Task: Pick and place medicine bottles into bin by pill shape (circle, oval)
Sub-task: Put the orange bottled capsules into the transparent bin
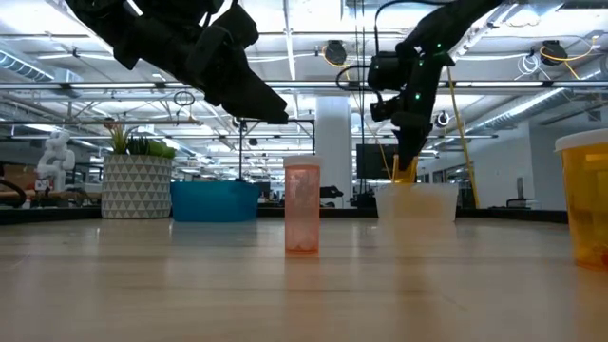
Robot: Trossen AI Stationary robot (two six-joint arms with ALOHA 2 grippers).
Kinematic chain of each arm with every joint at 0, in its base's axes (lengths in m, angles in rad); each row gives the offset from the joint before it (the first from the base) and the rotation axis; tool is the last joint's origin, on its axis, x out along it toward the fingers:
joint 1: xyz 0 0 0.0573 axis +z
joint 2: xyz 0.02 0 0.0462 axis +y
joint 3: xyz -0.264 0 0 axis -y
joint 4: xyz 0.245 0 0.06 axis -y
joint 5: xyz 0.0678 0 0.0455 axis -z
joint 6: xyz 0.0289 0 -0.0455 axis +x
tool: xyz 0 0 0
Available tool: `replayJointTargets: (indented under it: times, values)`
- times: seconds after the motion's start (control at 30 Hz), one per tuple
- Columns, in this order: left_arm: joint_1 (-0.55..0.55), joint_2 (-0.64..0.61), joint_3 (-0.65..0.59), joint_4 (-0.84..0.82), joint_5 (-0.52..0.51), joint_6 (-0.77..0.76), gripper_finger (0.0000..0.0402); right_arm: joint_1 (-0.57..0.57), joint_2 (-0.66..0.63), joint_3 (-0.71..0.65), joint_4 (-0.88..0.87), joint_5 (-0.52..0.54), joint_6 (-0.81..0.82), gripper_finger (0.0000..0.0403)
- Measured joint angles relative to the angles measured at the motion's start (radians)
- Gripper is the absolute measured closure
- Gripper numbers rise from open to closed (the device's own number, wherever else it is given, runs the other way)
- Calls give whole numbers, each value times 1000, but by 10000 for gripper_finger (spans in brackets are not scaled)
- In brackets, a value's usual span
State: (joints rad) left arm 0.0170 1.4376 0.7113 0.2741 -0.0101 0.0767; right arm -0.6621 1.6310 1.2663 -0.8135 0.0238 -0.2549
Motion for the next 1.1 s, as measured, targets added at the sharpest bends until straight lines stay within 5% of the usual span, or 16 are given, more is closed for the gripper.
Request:
replayJointTargets:
  times: [0.5,1.1]
  values:
    - [-1,0,0,0,0,-1,103,-1,131,0,46,0,-19,197]
    - [-1,0,0,-1,0,1,103,0,135,0,88,5,-16,183]
